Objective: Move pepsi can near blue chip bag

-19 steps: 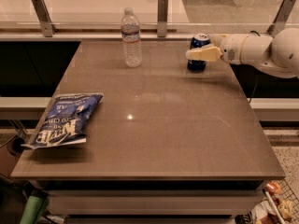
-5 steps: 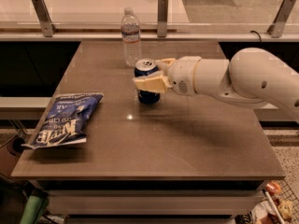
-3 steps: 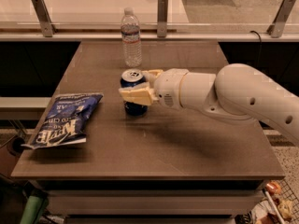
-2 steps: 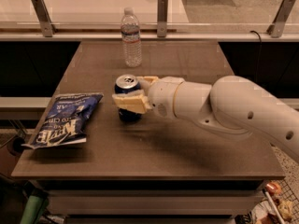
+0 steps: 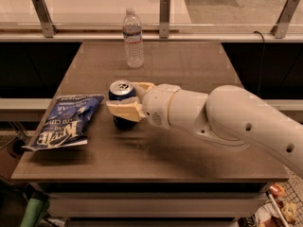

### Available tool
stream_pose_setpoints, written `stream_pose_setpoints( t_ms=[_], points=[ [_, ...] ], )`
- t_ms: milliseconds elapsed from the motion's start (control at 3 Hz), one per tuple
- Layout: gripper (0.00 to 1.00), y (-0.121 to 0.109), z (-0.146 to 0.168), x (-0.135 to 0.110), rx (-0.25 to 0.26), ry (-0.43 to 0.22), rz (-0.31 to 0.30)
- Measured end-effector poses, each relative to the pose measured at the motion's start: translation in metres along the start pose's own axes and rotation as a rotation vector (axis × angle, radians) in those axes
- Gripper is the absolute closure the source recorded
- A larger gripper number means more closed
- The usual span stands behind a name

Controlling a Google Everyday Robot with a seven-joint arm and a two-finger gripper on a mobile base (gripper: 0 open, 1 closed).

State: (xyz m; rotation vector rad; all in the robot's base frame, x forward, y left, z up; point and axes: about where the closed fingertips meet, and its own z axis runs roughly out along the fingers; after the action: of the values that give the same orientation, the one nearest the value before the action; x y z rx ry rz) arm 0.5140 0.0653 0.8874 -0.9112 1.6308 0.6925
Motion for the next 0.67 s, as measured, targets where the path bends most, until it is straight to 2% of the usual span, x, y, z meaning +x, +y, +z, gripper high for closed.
stream_pose_setpoints(
  t_ms=[667],
  points=[
    [0.36,0.0034,0.0019,-0.0020,-0.005,0.001,-0.006]
  ],
)
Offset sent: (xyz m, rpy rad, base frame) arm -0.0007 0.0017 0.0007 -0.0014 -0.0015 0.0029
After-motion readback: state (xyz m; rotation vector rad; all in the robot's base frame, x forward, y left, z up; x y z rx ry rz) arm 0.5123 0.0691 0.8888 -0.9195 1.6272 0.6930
